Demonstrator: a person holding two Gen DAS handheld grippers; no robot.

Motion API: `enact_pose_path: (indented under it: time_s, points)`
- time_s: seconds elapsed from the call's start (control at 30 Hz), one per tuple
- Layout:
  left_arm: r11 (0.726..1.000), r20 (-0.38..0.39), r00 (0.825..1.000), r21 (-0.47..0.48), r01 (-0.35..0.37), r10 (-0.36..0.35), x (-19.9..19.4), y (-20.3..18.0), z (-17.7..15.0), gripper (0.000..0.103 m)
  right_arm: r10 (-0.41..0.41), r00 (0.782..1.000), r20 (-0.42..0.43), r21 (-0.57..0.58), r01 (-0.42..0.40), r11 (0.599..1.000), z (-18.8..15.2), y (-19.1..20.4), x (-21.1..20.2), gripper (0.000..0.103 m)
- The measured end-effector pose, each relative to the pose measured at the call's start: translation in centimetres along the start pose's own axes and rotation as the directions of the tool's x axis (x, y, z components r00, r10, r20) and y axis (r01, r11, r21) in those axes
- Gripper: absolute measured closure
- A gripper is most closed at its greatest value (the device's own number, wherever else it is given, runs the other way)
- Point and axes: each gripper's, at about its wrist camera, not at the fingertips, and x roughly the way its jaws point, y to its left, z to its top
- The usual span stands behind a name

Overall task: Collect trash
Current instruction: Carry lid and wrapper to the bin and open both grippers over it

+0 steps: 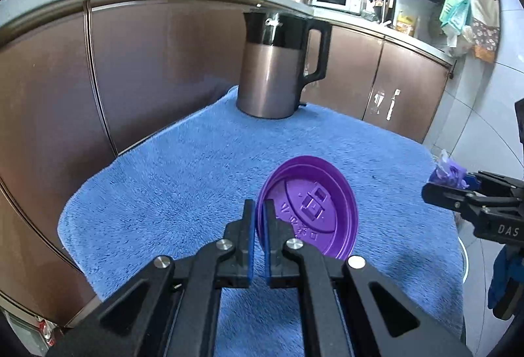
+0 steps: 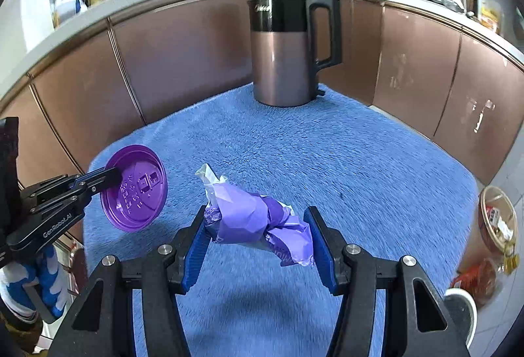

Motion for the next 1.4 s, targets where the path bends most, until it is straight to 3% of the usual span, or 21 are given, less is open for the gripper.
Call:
enact_pose_path:
  time_s: [0.47,0.83,1.2,1.4]
  points:
    - [0.996,0.052,0.999,0.085,-0.006,0.002,-5.0,-4.1,-0.6,0.099,-0.024,0.997,0.074,0.081,0.018,0.997,-4.1,-2.2,-6.9,0.049]
    - [0.98,0.075,0.995,0.192,0.048,-0.064,-7.1,-11.1,-0.3,0.099,-0.106,0.982,0.159,0.203,0.072,0.976,-8.3,-6.6,-12.7,0.049]
    - [0.915,0.013,0.989,0.381,0.13,-0.146,-6.6,-20.8,-0.8,0.099,-0.206,0.958,0.198,0.333,0.132,0.933,-13.1,-11.5,-16.7,0.049]
    - [0.866,-0.073,0.978,0.455,0.207,-0.195,-4.2,-25.9,-1.2,0.099,-0.264,0.949,0.172,0.443,0.165,0.881,-16.5,-15.5,-16.9,0.049]
